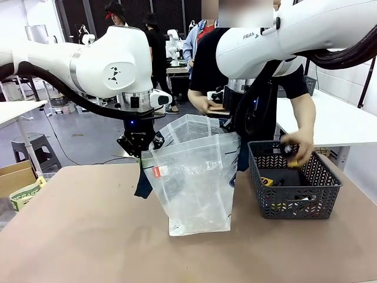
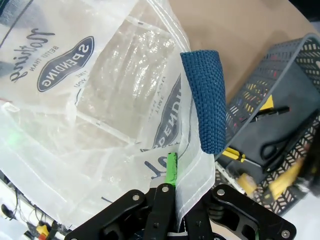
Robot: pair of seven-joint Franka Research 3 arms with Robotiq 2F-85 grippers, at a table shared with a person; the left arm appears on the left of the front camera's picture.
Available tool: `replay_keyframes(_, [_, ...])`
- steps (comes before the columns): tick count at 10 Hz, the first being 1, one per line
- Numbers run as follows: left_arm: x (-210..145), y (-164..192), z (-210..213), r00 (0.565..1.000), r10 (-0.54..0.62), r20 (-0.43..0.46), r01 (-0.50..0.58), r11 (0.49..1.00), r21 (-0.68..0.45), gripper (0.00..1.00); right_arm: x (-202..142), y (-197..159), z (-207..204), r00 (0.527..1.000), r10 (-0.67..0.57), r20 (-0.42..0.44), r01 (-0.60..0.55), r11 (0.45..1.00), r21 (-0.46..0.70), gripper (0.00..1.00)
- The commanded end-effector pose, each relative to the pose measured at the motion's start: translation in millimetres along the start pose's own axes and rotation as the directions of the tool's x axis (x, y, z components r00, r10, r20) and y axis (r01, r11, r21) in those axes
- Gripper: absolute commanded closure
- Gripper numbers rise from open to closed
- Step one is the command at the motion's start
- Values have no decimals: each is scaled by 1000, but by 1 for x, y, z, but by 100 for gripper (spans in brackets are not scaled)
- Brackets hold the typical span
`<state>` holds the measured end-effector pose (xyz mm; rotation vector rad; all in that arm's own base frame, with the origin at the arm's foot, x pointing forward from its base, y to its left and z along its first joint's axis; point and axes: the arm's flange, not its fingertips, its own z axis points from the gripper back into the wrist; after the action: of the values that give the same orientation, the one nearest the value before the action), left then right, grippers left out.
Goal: Transfer purchased items from the store into the shopping bag.
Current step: Move the Reusable shopping bag to the right side of the table.
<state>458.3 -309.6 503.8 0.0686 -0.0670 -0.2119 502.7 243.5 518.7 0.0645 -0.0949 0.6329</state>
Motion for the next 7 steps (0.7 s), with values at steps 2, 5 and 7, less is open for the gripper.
replay_keyframes(2, [0, 3, 2, 1000, 11, 1, -11, 1000, 2, 100, -2, -3, 0, 1000, -6, -7, 6, 1000, 1, 100])
replay_keyframes(5, [0, 3, 2, 1000, 11, 1, -11, 1000, 2, 100, -2, -3, 0, 1000, -6, -7, 6, 1000, 1, 100])
replay_keyframes(7, [0, 3, 2, 1000, 11, 1, -11, 1000, 2, 100, -2, -3, 0, 1000, -6, -7, 6, 1000, 1, 100])
